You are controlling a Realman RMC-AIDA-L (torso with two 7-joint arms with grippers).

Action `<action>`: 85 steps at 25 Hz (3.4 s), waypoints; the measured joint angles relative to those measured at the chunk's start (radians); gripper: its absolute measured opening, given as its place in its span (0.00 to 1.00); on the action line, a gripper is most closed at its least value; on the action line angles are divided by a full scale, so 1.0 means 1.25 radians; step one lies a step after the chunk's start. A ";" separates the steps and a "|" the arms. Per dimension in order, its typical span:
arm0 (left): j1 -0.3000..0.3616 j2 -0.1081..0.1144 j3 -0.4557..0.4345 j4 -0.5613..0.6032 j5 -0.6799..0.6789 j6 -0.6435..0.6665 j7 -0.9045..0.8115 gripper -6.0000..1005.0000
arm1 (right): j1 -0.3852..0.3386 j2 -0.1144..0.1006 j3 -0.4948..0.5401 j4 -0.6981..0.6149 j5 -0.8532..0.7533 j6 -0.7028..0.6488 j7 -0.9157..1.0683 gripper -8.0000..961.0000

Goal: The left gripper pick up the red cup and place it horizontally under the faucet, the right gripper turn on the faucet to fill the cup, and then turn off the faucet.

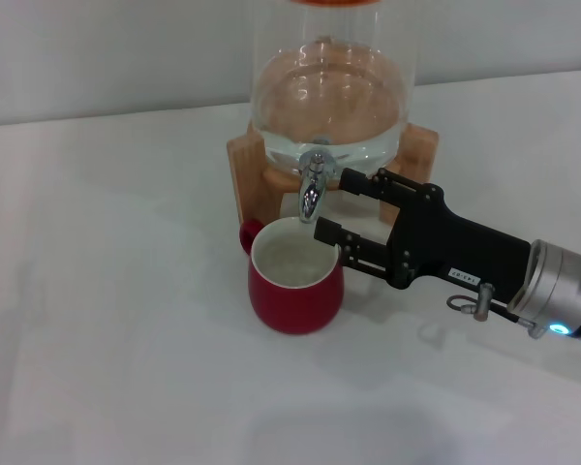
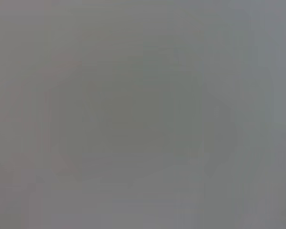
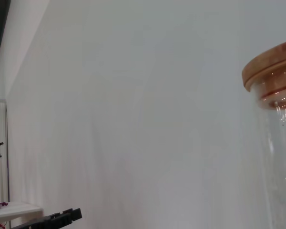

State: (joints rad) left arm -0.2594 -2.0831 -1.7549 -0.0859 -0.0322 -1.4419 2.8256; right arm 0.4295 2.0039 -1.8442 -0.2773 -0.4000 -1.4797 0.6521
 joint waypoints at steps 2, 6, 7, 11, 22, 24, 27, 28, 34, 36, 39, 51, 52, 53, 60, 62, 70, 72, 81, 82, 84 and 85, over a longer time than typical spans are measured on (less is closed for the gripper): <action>-0.001 0.000 0.000 0.000 0.000 0.000 0.000 0.49 | 0.000 -0.001 0.000 0.000 0.000 0.001 0.000 0.75; -0.001 0.000 0.000 0.000 0.000 0.000 0.000 0.49 | 0.002 -0.003 0.001 0.000 0.000 0.003 0.000 0.75; -0.001 0.000 0.000 0.000 0.000 0.000 0.000 0.49 | 0.003 -0.003 0.001 0.000 0.000 0.005 0.000 0.75; -0.001 0.000 0.000 0.000 0.000 0.000 0.000 0.49 | 0.005 -0.006 0.002 -0.004 -0.001 0.013 0.000 0.75; -0.001 0.000 0.000 0.000 0.000 0.000 0.000 0.49 | 0.007 -0.011 0.003 -0.007 0.002 0.017 0.000 0.75; -0.001 0.000 0.000 0.000 0.000 0.000 0.000 0.49 | 0.007 -0.011 0.003 -0.007 0.002 0.018 0.000 0.75; -0.001 0.000 0.000 0.000 0.000 0.000 0.000 0.49 | 0.007 -0.011 0.003 -0.008 0.004 0.021 0.000 0.75; -0.001 0.000 0.000 0.000 0.000 0.000 0.000 0.49 | 0.006 -0.011 0.003 -0.008 0.004 0.022 0.000 0.75; -0.001 0.000 0.000 0.000 0.005 0.000 0.000 0.49 | 0.004 -0.010 0.004 -0.008 0.005 0.023 -0.001 0.75; -0.001 0.000 0.000 0.000 0.006 0.000 0.000 0.49 | 0.004 -0.010 0.009 -0.008 0.005 0.023 -0.001 0.75; -0.001 0.000 0.000 0.000 0.006 0.000 0.000 0.49 | 0.002 -0.010 0.018 -0.008 0.001 0.023 -0.001 0.75; -0.001 0.000 0.000 0.000 0.006 0.000 0.000 0.49 | 0.001 -0.010 0.018 -0.008 -0.020 0.003 -0.002 0.75; -0.001 0.000 0.000 0.000 0.006 0.000 0.000 0.49 | 0.000 -0.010 0.018 -0.007 -0.031 -0.012 -0.002 0.75; -0.001 0.000 0.000 0.000 0.006 0.000 0.000 0.49 | 0.000 -0.009 0.018 -0.006 -0.034 -0.019 -0.002 0.75; -0.001 0.000 0.000 0.000 0.006 0.000 0.000 0.50 | -0.008 -0.010 0.061 -0.011 -0.035 -0.060 -0.001 0.75; -0.001 0.000 0.000 0.000 0.006 0.000 0.000 0.50 | -0.007 -0.011 0.095 -0.013 -0.035 -0.060 0.004 0.75; 0.003 0.000 -0.001 -0.001 0.002 0.000 0.000 0.51 | -0.002 -0.020 0.188 -0.015 -0.038 -0.029 0.006 0.75; 0.004 0.000 -0.003 -0.001 0.001 -0.001 0.000 0.51 | -0.001 -0.022 0.204 -0.015 -0.038 -0.021 0.006 0.75; 0.000 0.000 -0.007 -0.001 -0.006 0.000 0.000 0.53 | 0.000 -0.031 0.286 -0.017 -0.040 0.035 -0.002 0.75; 0.000 0.000 -0.007 -0.001 -0.010 0.000 0.000 0.53 | 0.001 -0.031 0.302 -0.017 -0.039 0.044 -0.002 0.75; -0.001 0.001 -0.008 -0.001 -0.014 0.000 0.000 0.53 | 0.002 -0.031 0.331 -0.017 -0.039 0.059 -0.004 0.75; -0.001 0.001 -0.008 -0.002 -0.018 0.000 0.000 0.53 | 0.003 -0.030 0.352 -0.017 -0.039 0.066 -0.005 0.75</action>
State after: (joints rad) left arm -0.2608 -2.0822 -1.7650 -0.0885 -0.0543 -1.4414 2.8256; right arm 0.4336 1.9663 -1.4038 -0.2990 -0.4485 -1.3970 0.6455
